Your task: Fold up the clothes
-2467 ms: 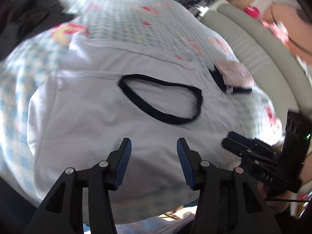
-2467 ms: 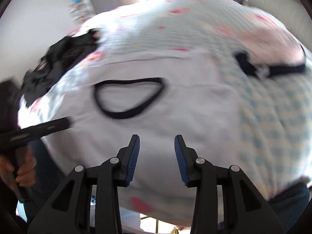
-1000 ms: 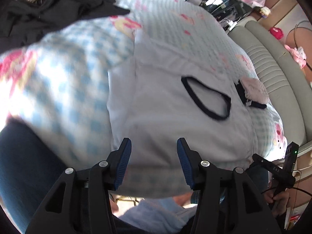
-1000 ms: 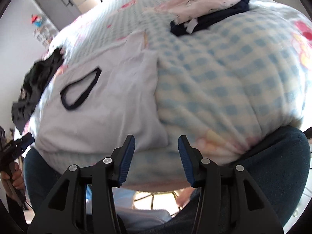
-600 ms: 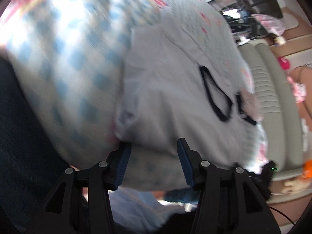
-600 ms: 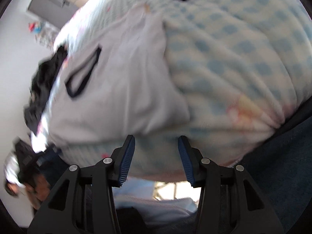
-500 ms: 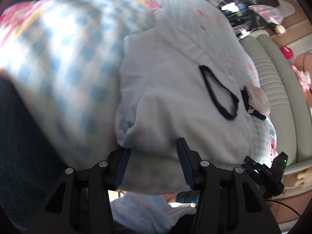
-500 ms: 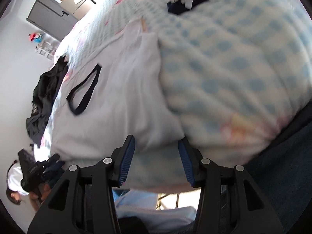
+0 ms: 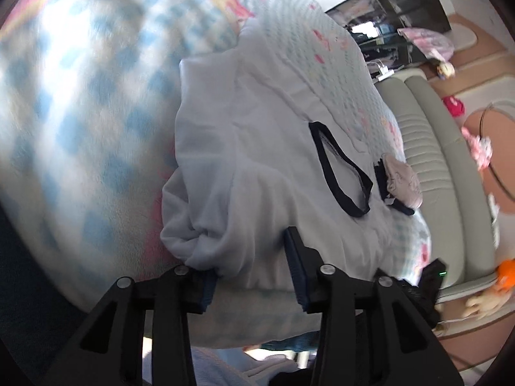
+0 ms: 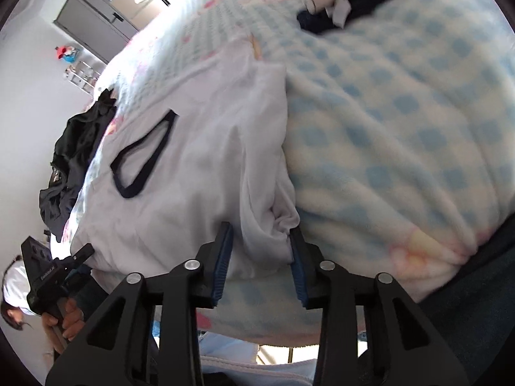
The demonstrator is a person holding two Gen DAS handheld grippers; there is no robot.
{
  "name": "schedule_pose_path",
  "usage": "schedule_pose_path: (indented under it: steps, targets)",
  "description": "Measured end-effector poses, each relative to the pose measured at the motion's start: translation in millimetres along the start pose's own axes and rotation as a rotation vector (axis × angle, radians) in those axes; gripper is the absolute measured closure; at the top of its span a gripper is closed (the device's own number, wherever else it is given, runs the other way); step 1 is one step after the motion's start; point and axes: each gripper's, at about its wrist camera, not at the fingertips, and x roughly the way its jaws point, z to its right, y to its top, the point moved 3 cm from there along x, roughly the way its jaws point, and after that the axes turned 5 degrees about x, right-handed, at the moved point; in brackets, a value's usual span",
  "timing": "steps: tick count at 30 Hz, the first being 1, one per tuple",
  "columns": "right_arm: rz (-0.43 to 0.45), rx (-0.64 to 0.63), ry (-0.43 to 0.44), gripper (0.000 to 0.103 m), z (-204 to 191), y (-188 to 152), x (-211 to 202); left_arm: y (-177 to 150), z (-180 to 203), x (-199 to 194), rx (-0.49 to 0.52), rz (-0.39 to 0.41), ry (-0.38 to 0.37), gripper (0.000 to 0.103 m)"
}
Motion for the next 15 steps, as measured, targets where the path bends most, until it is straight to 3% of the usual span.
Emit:
schedule_pose_path:
  steps: [1, 2, 4, 5, 8, 15]
  targets:
    - [-0.011, 0.018, 0.018, 0.06, 4, 1, 6, 0, 1, 0, 0.007, 0.005, -0.001, 0.067]
    - [-0.016, 0.03, 0.033, 0.06, 6, 2, 8, 1, 3, -1, 0.013, 0.009, -0.002, 0.078]
    - [0.004, -0.009, -0.003, 0.074, 1, 0, 1, 2, 6, -1, 0.026, 0.018, -0.004, 0.082]
    - [0.016, -0.032, -0.026, 0.086, -3, -1, -3, 3, 8, -5, 0.033, 0.026, -0.009, 0.084]
    - [0.05, -0.092, -0.066, 0.09, -14, -7, -15, 5, 14, -20, 0.051, 0.049, -0.026, 0.087]
    - [0.104, -0.062, 0.007, 0.091, -8, -13, -58, 0, 12, -36, 0.056, 0.046, -0.017, 0.092]
